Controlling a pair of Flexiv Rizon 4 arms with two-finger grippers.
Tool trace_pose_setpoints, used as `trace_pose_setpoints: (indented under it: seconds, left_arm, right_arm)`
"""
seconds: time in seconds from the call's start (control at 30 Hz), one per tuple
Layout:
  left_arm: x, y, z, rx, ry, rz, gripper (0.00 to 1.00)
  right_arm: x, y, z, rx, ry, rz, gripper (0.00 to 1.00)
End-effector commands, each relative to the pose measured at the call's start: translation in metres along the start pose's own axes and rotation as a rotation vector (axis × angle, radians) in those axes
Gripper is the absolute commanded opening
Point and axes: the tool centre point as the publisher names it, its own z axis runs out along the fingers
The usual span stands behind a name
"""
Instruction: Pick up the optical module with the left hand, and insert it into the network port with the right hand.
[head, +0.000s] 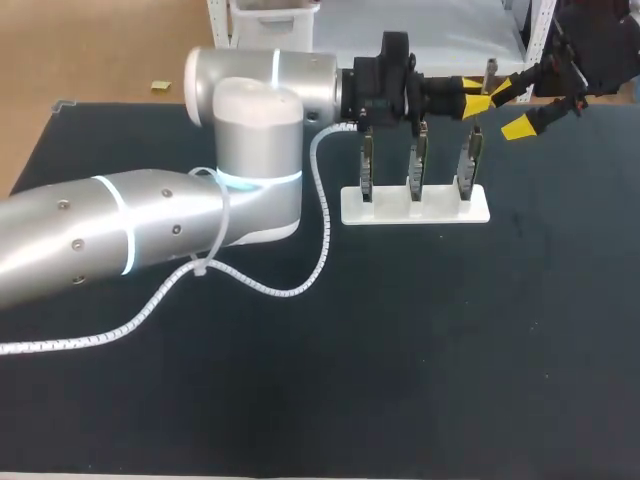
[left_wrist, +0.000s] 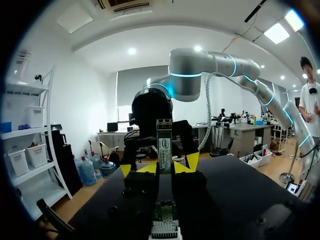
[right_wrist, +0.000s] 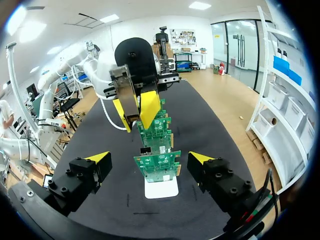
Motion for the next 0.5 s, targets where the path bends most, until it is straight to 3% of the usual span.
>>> trace_pose_setpoints:
  seconds: [0.03, 0.5]
  left_arm:
    - [0.0034, -0.0007, 0.0013, -0.003, -0.001, 0.000, 0.00]
    - [0.0027, -0.0034, 0.0056, -0.002, -0.011, 0.001, 0.00]
  right_arm:
    - [-0.0001, 0.0023, 0.0002, 0.005, 0.000, -0.001, 1.00]
    - [-0.0001, 0.0023, 0.0002, 0.005, 0.000, -0.001, 1.00]
